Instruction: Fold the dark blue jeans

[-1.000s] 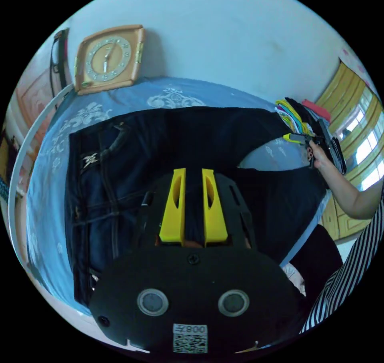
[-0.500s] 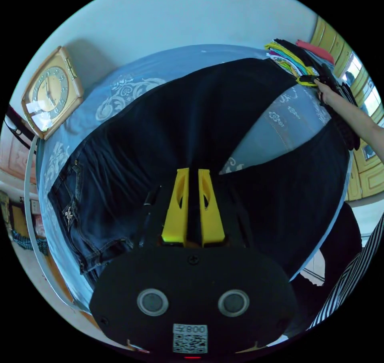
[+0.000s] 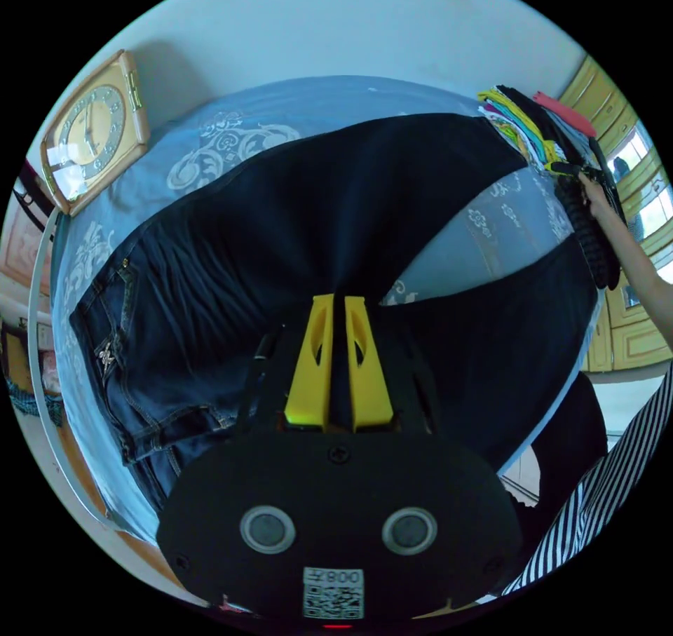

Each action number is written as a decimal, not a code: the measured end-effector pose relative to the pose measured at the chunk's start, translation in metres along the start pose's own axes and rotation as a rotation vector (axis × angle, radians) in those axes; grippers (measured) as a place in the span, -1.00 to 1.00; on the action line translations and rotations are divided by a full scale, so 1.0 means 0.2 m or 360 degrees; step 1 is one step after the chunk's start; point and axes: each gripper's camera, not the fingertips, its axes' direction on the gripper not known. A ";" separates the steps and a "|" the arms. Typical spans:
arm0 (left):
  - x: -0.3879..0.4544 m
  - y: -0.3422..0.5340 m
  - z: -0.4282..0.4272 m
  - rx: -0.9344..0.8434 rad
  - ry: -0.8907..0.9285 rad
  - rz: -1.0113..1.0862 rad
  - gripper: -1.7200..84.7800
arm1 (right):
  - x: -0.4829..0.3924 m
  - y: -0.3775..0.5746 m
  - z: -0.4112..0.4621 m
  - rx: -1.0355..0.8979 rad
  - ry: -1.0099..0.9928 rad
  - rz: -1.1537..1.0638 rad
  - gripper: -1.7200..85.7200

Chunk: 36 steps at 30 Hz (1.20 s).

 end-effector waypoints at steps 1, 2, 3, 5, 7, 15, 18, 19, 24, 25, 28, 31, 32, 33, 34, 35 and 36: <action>0.02 -0.02 -0.03 0.0040 0.0019 -0.0009 -0.85 | -0.02 0.05 0.00 -0.0023 -0.0010 -0.0079 -0.95; 0.04 -0.02 -0.06 0.0085 0.0060 0.0006 -0.83 | -0.02 0.08 -0.01 -0.0024 -0.0028 -0.0120 -0.94; 0.06 -0.03 -0.07 0.0111 0.0091 0.0022 -0.82 | -0.02 0.15 -0.03 -0.0027 -0.0074 -0.0196 -0.93; 0.16 -0.05 -0.10 0.0165 0.0308 0.0171 -0.78 | -0.01 0.25 -0.05 -0.0084 -0.0137 -0.0270 -0.87; 0.24 -0.08 -0.06 0.0072 0.0319 0.0289 -0.76 | 0.05 0.35 -0.08 -0.0161 -0.0197 -0.0292 -0.82; 0.34 -0.28 0.08 -0.0132 0.0182 0.0293 -0.91 | 0.20 0.39 0.02 -0.0334 -0.0214 -0.0216 -0.88; 0.32 -0.33 0.09 -0.0120 0.0062 0.0172 -0.94 | 0.22 0.35 0.02 -0.0376 -0.0206 -0.0217 -0.93; 0.32 -0.35 0.08 -0.0122 0.0088 0.0161 -0.94 | 0.21 0.34 0.02 -0.0379 -0.0192 -0.0239 -0.94; 0.34 -0.37 -0.02 0.0014 0.0076 0.0159 -0.95 | 0.15 0.32 -0.02 -0.0364 -0.0070 -0.0295 -0.96; 0.33 -0.37 0.01 -0.0033 0.0060 0.0153 -0.95 | 0.12 0.32 -0.03 -0.0334 -0.0023 -0.0308 -0.96; 0.30 -0.39 0.05 -0.0074 0.0117 0.0159 -0.95 | 0.11 0.32 -0.06 -0.0259 -0.0029 -0.0273 -0.96; 0.24 -0.43 0.04 -0.0111 0.0271 0.0058 -0.95 | 0.09 0.33 -0.10 -0.0205 -0.0069 -0.0226 -0.96; 0.22 -0.43 0.01 -0.0049 0.0290 0.0035 -0.95 | 0.08 0.32 -0.11 -0.0217 -0.0076 -0.0213 -0.96; 0.21 -0.44 -0.02 -0.0001 0.0290 0.0019 -0.95 | 0.07 0.29 -0.12 -0.0262 -0.0088 -0.0190 -0.96; 0.17 -0.45 -0.07 0.0082 0.0276 -0.0013 -0.94 | 0.05 0.26 -0.15 -0.0274 -0.0106 -0.0177 -0.96; 0.12 -0.47 -0.12 0.0149 0.0250 -0.0042 -0.94 | 0.04 0.25 -0.17 -0.0252 -0.0127 -0.0177 -0.96; 0.09 -0.48 -0.14 0.0174 0.0229 -0.0055 -0.93 | 0.01 0.21 -0.21 -0.0182 -0.0171 -0.0191 -0.96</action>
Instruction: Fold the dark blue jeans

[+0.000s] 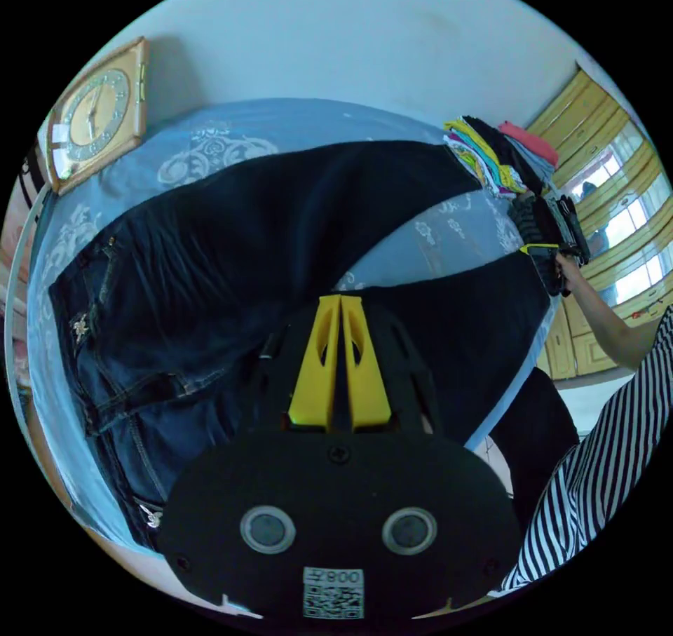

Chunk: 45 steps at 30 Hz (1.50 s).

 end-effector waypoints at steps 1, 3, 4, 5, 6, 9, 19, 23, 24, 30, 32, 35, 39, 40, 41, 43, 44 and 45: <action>-0.06 -0.04 -0.04 0.0031 -0.0069 -0.0018 -0.93 | -0.04 -0.05 -0.04 0.0073 -0.0023 -0.0029 -0.95; -0.15 -0.11 -0.09 0.0034 -0.0205 -0.0036 -0.91 | -0.11 -0.15 -0.10 0.0146 -0.0076 -0.0116 -0.95; -0.22 -0.16 -0.11 -0.0002 -0.0279 -0.0050 -0.90 | -0.17 -0.23 -0.12 0.0175 -0.0118 -0.0177 -0.95; -0.30 -0.22 -0.12 -0.0058 -0.0350 -0.0068 -0.88 | -0.20 -0.28 -0.13 0.0191 -0.0142 -0.0213 -0.94; -0.33 -0.25 -0.12 -0.0086 -0.0390 -0.0079 -0.87 | -0.26 -0.38 -0.14 0.0202 -0.0179 -0.0286 -0.93; -0.48 -0.39 -0.14 -0.0172 -0.0507 -0.0149 -0.82 | -0.45 -0.64 -0.13 0.0187 -0.0205 -0.0468 -0.89; -0.67 -0.66 -0.05 -0.0589 -0.0673 -0.0091 -0.71 | -1.28 -1.31 -0.09 0.0028 -0.0220 -0.1091 -0.81; -0.62 -0.67 -0.04 -0.0622 -0.0696 0.0126 -0.73 | -1.59 -1.41 -0.05 -0.0063 -0.0111 -0.1298 -0.80; -0.62 -0.67 -0.04 -0.0634 -0.0689 0.0143 -0.73 | -1.68 -1.43 -0.03 -0.0098 -0.0043 -0.1341 -0.80; -0.59 -0.66 -0.07 -0.0774 -0.0637 0.0294 -0.76 | -2.01 -1.45 0.06 -0.0234 0.0234 -0.1520 -0.79; -0.59 -0.64 -0.09 -0.0797 -0.0603 0.0302 -0.79 | -2.08 -1.44 0.04 -0.0228 0.0245 -0.1540 -0.79; -0.57 -0.58 -0.12 -0.0789 -0.0598 0.0266 -0.83 | -2.16 -1.41 0.01 -0.0200 0.0198 -0.1493 -0.82; -0.54 -0.51 -0.18 -0.0747 -0.0691 0.0161 -0.88 | -2.25 -1.36 -0.05 -0.0186 0.0151 -0.1376 -0.92; -0.53 -0.47 -0.21 -0.0714 -0.0707 0.0134 -0.89 | -2.27 -1.35 -0.08 -0.0218 0.0106 -0.1347 -0.93; -0.52 -0.44 -0.26 -0.0670 -0.0710 0.0105 -0.90 | -2.28 -1.34 -0.09 -0.0228 0.0092 -0.1338 -0.94; -0.50 -0.38 -0.33 -0.0610 -0.0719 0.0085 -0.91 | -2.34 -1.27 -0.17 -0.0183 0.0075 -0.1313 -0.95; -0.47 -0.33 -0.39 -0.0572 -0.0732 0.0091 -0.92 | -2.35 -1.25 -0.20 -0.0169 0.0073 -0.1307 -0.95; -0.46 -0.31 -0.42 -0.0557 -0.0739 0.0099 -0.92 | -2.38 -1.20 -0.24 -0.0146 0.0080 -0.1303 -0.95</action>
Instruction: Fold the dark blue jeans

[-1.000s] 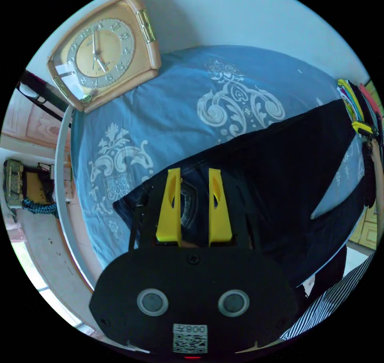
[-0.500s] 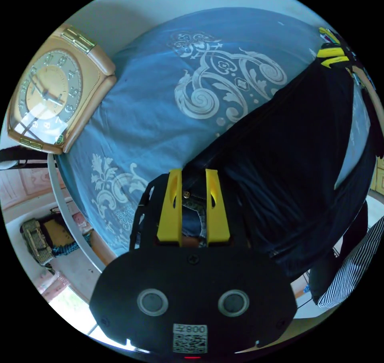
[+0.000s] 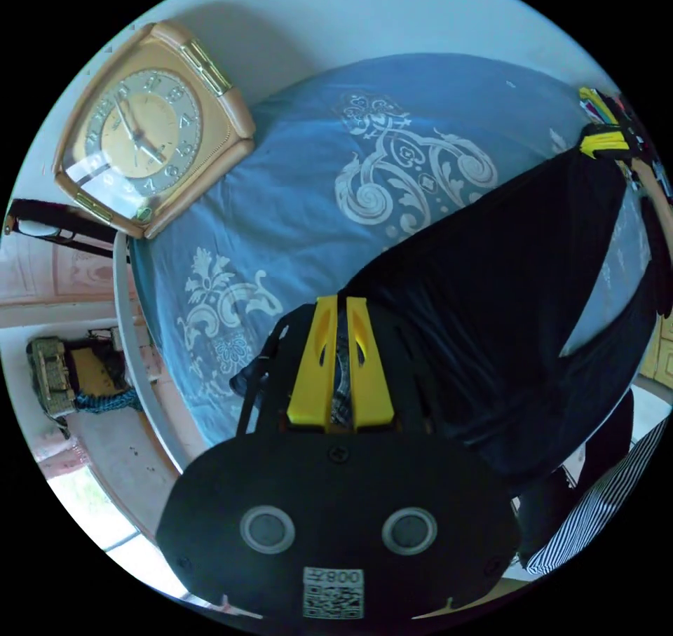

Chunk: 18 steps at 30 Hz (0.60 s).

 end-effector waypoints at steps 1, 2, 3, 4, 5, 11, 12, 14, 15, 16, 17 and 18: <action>0.01 0.07 -0.04 0.0030 -0.0021 0.0000 -0.93 | -0.07 0.02 -0.04 0.0013 0.0027 -0.0007 -0.95; 0.02 0.14 -0.09 0.0071 -0.0031 0.0003 -0.94 | -0.10 0.04 -0.06 0.0023 0.0041 -0.0010 -0.95; 0.03 0.18 -0.11 0.0088 -0.0034 0.0010 -0.94 | -0.18 0.07 -0.11 0.0050 0.0054 -0.0003 -0.96; 0.05 0.26 -0.15 0.0109 -0.0050 0.0026 -0.94 | -0.26 0.11 -0.15 0.0069 0.0047 0.0004 -0.96; 0.08 0.34 -0.18 0.0126 -0.0071 0.0042 -0.95 | -0.30 0.13 -0.16 0.0077 0.0047 0.0007 -0.96; 0.20 0.84 -0.34 0.0286 -0.0026 0.0032 -0.95 | -0.79 0.40 -0.35 0.0144 0.0093 0.0011 -0.96; 0.21 0.90 -0.35 0.0303 -0.0016 0.0028 -0.95 | -0.90 0.45 -0.37 0.0160 0.0099 0.0020 -0.96; 0.25 1.13 -0.39 0.0353 0.0029 0.0010 -0.95 | -1.07 0.53 -0.40 0.0159 0.0128 0.0016 -0.96; 0.27 1.19 -0.39 0.0365 0.0036 0.0002 -0.95 | -1.18 0.58 -0.41 0.0162 0.0150 0.0012 -0.96; 0.29 1.30 -0.39 0.0377 0.0064 -0.0023 -0.95 | -1.29 0.62 -0.41 0.0150 0.0168 0.0012 -0.96; 0.32 1.42 -0.37 0.0380 0.0090 -0.0043 -0.95 | -1.35 0.64 -0.40 0.0147 0.0172 0.0016 -0.96; 0.34 1.47 -0.36 0.0376 0.0101 -0.0054 -0.95 | -1.45 0.68 -0.39 0.0143 0.0168 0.0026 -0.96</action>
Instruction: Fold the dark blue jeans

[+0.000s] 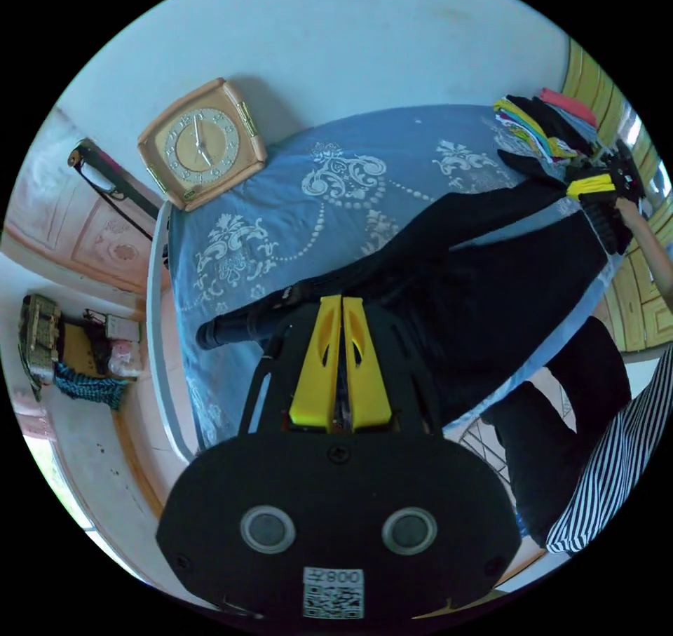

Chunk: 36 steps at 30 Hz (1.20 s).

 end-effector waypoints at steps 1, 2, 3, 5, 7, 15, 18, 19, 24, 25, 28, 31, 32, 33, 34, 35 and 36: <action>0.02 0.11 0.01 -0.0011 0.0016 -0.0033 -0.95 | -0.09 0.04 0.01 -0.0008 -0.0018 0.0025 -0.96; 0.04 0.22 0.03 -0.0028 0.0049 -0.0070 -0.95 | -0.14 0.06 0.01 -0.0011 -0.0027 0.0041 -0.96; 0.05 0.27 0.04 -0.0038 0.0071 -0.0094 -0.95 | -0.22 0.09 0.03 -0.0029 -0.0044 0.0057 -0.96; 0.08 0.46 0.10 -0.0070 0.0151 -0.0170 -0.95 | -0.34 0.14 0.08 -0.0094 -0.0056 0.0074 -0.96; 0.12 0.57 0.15 -0.0102 0.0159 -0.0188 -0.95 | -0.46 0.20 0.14 -0.0142 -0.0089 0.0120 -0.96; 0.24 0.93 0.31 -0.0122 0.0211 -0.0256 -0.95 | -0.70 0.35 0.25 -0.0198 -0.0092 0.0297 -0.96; 0.26 1.02 0.36 -0.0086 0.0274 -0.0330 -0.95 | -0.78 0.41 0.29 -0.0229 -0.0049 0.0302 -0.96; 0.27 1.05 0.38 -0.0063 0.0294 -0.0349 -0.95 | -0.81 0.44 0.31 -0.0234 -0.0033 0.0314 -0.96; 0.36 1.19 0.48 -0.0016 0.0399 -0.0414 -0.95 | -0.87 0.59 0.41 -0.0246 -0.0074 0.0401 -0.96; 0.38 1.22 0.51 -0.0004 0.0411 -0.0427 -0.95 | -0.88 0.63 0.44 -0.0244 -0.0079 0.0420 -0.95; 0.45 1.26 0.60 -0.0029 0.0417 -0.0435 -0.95 | -0.93 0.73 0.53 -0.0253 -0.0086 0.0435 -0.95; 0.52 1.26 0.71 -0.0069 0.0423 -0.0463 -0.94 | -0.96 0.82 0.66 -0.0286 -0.0084 0.0462 -0.95; 0.54 1.26 0.74 -0.0077 0.0425 -0.0487 -0.93 | -0.96 0.84 0.69 -0.0293 -0.0089 0.0471 -0.95; 0.56 1.26 0.76 -0.0079 0.0427 -0.0492 -0.93 | -0.97 0.89 0.75 -0.0310 -0.0104 0.0499 -0.94; 0.59 1.27 0.78 -0.0084 0.0417 -0.0508 -0.93 | -0.97 0.94 0.80 -0.0323 -0.0129 0.0526 -0.94; 0.62 1.27 0.79 -0.0067 0.0413 -0.0529 -0.92 | -0.97 0.97 0.83 -0.0316 -0.0139 0.0541 -0.94; 0.64 1.28 0.80 -0.0050 0.0413 -0.0543 -0.92 | -0.97 1.03 0.86 -0.0271 -0.0159 0.0579 -0.93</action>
